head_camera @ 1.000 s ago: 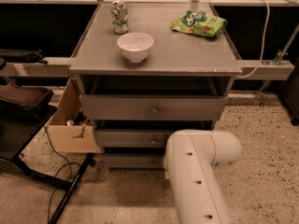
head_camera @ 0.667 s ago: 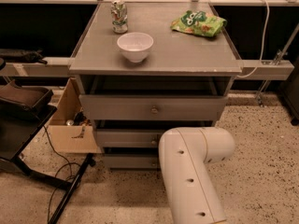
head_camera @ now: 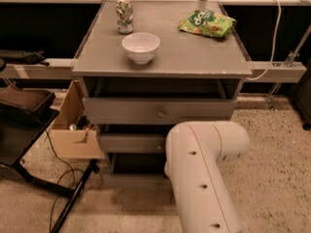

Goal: Open bottom drawer

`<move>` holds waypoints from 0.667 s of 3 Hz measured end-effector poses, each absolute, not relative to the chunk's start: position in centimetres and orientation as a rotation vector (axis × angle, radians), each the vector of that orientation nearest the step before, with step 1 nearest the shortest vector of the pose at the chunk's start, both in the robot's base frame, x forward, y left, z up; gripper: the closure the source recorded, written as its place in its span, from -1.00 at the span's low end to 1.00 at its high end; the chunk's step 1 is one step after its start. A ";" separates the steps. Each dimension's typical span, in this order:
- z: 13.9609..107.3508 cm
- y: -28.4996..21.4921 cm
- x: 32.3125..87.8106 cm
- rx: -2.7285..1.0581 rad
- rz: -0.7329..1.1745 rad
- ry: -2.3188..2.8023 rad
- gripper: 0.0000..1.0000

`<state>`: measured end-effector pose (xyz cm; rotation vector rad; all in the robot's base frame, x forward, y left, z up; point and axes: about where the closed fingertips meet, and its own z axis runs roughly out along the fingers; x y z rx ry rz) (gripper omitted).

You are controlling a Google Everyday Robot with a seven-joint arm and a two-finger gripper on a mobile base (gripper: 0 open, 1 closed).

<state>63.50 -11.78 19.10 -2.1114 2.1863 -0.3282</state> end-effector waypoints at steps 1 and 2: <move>19.5 -11.8 63.4 -2.111 -0.328 2.186 1.00; 20.0 -12.5 62.5 -2.110 -0.319 2.213 1.00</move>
Offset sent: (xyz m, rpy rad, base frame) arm -0.2368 -0.1029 0.1012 -0.1488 0.4349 -0.2272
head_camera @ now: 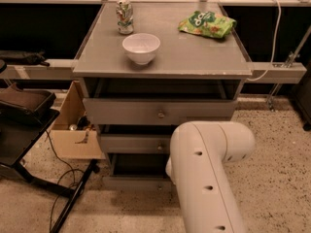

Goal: Open bottom drawer

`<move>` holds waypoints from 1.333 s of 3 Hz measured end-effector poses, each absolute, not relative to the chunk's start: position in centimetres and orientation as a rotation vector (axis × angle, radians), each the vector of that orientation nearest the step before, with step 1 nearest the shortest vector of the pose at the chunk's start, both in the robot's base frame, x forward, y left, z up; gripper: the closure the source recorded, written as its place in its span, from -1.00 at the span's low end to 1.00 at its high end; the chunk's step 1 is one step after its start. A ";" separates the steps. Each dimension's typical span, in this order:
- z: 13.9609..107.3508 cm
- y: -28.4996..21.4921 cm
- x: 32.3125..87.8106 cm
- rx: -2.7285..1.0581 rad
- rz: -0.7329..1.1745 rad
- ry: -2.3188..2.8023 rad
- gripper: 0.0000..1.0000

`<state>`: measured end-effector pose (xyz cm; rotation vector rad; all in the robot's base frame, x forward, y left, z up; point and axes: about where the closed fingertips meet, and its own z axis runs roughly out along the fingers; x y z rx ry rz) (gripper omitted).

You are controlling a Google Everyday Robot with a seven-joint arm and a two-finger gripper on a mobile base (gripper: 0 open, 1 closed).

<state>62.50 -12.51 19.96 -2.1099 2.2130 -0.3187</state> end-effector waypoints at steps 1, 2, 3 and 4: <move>20.2 -13.2 60.8 -2.124 -0.286 2.253 1.00; 20.2 -13.2 60.8 -2.124 -0.286 2.253 0.64; 20.2 -13.2 60.8 -2.124 -0.286 2.253 0.14; 20.2 -13.2 60.8 -2.124 -0.286 2.253 -0.29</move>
Offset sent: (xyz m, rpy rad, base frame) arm -0.0122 -0.0050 0.0017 -0.0042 0.0290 -0.0100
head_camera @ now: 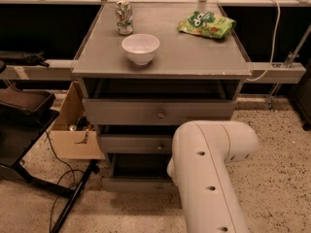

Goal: Open bottom drawer

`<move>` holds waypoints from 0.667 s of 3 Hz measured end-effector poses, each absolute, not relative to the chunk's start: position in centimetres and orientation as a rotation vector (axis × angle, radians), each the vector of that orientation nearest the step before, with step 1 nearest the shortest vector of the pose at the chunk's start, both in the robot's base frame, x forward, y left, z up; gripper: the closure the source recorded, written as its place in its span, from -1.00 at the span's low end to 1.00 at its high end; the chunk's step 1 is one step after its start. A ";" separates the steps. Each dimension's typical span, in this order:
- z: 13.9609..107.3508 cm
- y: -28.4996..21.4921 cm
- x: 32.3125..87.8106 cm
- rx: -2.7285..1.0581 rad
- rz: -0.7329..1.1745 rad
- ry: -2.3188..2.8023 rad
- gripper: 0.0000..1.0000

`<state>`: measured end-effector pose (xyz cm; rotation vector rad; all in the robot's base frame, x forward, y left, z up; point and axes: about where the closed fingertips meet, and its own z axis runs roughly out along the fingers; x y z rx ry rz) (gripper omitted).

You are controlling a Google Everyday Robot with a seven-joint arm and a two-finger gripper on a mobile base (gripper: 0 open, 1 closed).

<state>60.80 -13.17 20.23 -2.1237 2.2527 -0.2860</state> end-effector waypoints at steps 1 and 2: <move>20.2 -13.2 60.8 -2.124 -0.286 2.253 -0.75; 20.2 -13.2 60.8 -2.124 -0.286 2.253 -1.00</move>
Offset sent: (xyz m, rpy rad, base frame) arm 0.0000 0.0000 0.0000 0.0000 0.0000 0.0000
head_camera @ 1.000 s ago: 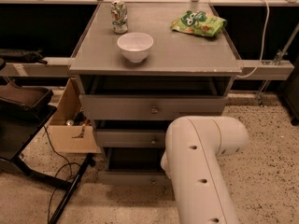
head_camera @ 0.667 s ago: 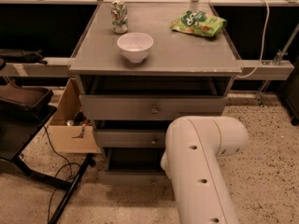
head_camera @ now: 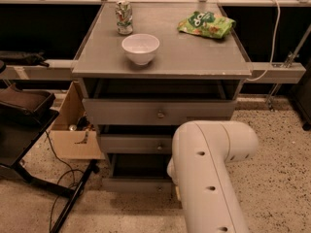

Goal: Open bottom drawer

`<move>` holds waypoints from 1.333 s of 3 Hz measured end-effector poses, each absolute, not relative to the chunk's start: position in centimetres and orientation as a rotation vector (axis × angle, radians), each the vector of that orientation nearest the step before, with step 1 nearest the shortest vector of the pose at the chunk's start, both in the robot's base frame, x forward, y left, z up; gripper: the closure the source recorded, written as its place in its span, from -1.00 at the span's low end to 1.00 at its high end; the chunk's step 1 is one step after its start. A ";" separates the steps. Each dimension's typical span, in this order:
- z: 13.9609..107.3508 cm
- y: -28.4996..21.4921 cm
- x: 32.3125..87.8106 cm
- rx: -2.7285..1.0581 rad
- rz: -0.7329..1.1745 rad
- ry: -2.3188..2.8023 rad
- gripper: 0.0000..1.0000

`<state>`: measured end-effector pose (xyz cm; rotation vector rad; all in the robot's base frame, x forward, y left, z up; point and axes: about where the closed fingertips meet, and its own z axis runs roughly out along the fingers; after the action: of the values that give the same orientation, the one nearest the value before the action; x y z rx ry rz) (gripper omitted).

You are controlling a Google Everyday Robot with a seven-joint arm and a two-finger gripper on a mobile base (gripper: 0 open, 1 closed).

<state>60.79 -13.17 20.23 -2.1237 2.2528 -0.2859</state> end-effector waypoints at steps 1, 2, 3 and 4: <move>20.2 -13.2 60.8 -2.124 -0.286 2.253 -1.00; 18.7 -13.2 60.5 -2.123 -0.241 2.282 -1.00; 15.8 -13.2 58.8 -2.133 -0.104 2.384 -0.64; 16.8 -12.3 54.9 -2.109 0.066 2.555 -0.02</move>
Offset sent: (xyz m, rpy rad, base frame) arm 0.0040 -0.0047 -0.0689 0.0592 0.1578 -0.0676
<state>54.87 -12.26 16.77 -2.1087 2.5554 0.0659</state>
